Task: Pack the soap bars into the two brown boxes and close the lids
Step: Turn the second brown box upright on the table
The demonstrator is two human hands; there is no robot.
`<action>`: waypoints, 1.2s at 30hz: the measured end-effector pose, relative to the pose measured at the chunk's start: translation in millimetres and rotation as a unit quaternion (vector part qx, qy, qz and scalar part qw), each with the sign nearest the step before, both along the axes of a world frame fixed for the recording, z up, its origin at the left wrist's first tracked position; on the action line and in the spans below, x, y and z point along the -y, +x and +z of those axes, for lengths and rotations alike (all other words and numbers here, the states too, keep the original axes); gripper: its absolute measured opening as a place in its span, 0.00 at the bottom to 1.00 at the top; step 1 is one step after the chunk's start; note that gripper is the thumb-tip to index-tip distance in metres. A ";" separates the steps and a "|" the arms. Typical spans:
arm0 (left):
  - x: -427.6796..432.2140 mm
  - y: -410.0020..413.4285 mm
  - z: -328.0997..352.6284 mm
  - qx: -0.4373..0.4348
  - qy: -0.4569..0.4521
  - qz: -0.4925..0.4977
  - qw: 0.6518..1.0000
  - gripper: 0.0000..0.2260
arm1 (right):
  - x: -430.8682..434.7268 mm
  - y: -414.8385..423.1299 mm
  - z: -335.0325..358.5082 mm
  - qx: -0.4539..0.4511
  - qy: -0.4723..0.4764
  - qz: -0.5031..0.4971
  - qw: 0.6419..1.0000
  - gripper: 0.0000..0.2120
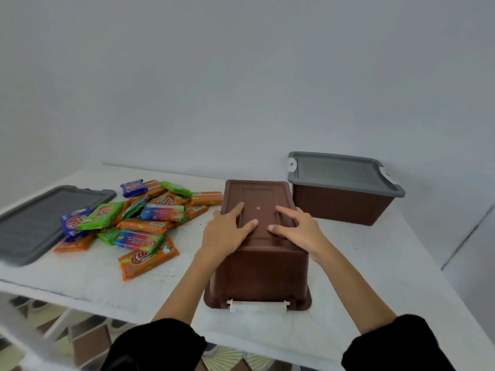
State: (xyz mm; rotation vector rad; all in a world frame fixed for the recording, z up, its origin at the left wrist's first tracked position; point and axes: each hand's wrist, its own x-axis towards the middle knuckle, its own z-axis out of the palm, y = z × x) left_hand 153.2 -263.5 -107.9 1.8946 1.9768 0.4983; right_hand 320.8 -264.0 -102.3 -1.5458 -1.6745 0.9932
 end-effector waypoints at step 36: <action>-47.3 -26.0 0.0 -0.026 -0.094 -0.121 0.988 0.30 | -21.4 63.5 -4.7 0.045 -0.044 -0.149 0.987 0.23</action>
